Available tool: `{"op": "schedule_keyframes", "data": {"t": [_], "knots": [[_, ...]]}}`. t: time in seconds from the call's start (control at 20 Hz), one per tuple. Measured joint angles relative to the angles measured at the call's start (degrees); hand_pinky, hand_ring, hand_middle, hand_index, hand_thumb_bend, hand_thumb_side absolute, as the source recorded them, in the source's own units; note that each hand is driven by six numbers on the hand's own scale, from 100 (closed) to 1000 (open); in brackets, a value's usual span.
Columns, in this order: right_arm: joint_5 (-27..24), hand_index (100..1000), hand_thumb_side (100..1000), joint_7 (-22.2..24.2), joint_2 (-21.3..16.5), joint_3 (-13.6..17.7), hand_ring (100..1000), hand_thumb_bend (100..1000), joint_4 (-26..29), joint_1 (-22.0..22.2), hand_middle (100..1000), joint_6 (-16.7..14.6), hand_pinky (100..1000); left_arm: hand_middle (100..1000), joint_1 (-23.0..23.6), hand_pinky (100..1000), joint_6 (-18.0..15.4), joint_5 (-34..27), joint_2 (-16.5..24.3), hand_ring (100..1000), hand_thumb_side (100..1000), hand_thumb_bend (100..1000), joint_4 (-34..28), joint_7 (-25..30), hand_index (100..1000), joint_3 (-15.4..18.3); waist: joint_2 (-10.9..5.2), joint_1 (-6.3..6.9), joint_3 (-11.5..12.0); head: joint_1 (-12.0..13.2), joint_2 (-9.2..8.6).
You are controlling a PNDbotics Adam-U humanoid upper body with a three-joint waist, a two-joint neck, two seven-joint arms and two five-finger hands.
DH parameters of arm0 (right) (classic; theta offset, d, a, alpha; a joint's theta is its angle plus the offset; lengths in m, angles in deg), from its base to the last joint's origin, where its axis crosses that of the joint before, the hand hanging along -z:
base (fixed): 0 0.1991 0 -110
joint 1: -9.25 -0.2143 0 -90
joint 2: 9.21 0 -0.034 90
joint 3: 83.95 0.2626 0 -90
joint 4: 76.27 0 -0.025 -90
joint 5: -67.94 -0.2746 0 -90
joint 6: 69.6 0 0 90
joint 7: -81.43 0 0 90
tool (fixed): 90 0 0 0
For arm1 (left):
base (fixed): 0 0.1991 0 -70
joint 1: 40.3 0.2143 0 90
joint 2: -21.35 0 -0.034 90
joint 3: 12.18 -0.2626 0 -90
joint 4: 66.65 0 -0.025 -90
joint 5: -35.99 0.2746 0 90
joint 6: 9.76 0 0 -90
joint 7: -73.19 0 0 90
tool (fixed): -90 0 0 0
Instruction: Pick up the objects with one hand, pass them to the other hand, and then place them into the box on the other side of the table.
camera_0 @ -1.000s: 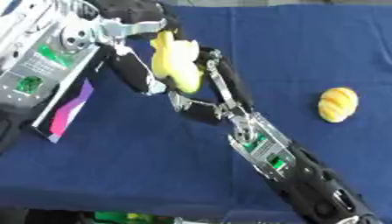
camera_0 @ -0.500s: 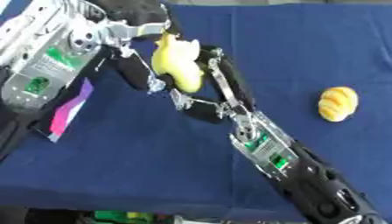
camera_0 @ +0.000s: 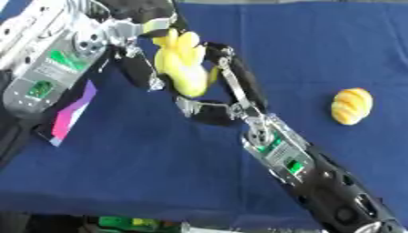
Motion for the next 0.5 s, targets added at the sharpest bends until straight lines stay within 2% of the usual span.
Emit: {"op": "schedule_keyframes", "data": {"t": [0.1, 0.2, 0.3, 0.5], "knots": [[0.70, 897, 411, 0.48, -0.04, -0.01, 765, 267, -0.07, 0.05, 702, 0.77, 841, 429, 0.00, 691, -0.26, 0.86, 0.00, 606, 100, 510, -0.01, 0.00, 389, 0.00, 0.00, 0.00, -0.04, 0.02, 0.00], [1.64, 917, 468, 1.05, -0.05, -0.06, 789, 257, -0.35, 0.09, 735, 1.55, 851, 417, 0.02, 685, -0.64, 1.87, 0.00, 601, 100, 538, 0.00, 0.10, 382, 0.00, 0.00, 0.02, -0.07, 0.11, 0.00], [2.54, 927, 506, 1.54, -0.03, -0.07, 796, 254, -0.34, -0.02, 744, 2.31, 854, 404, 0.40, 675, -0.94, 2.91, 0.01, 590, 100, 562, 0.21, 0.20, 374, -0.05, 0.00, 0.05, -0.08, 0.25, 0.00], [3.66, 930, 514, 2.42, -0.02, -0.11, 799, 255, -0.34, -0.05, 748, 3.30, 855, 388, 0.65, 658, -0.78, 3.85, 0.01, 572, 100, 599, 0.31, -0.44, 364, 0.00, 0.00, 0.05, -0.08, 0.34, -0.02]]}}
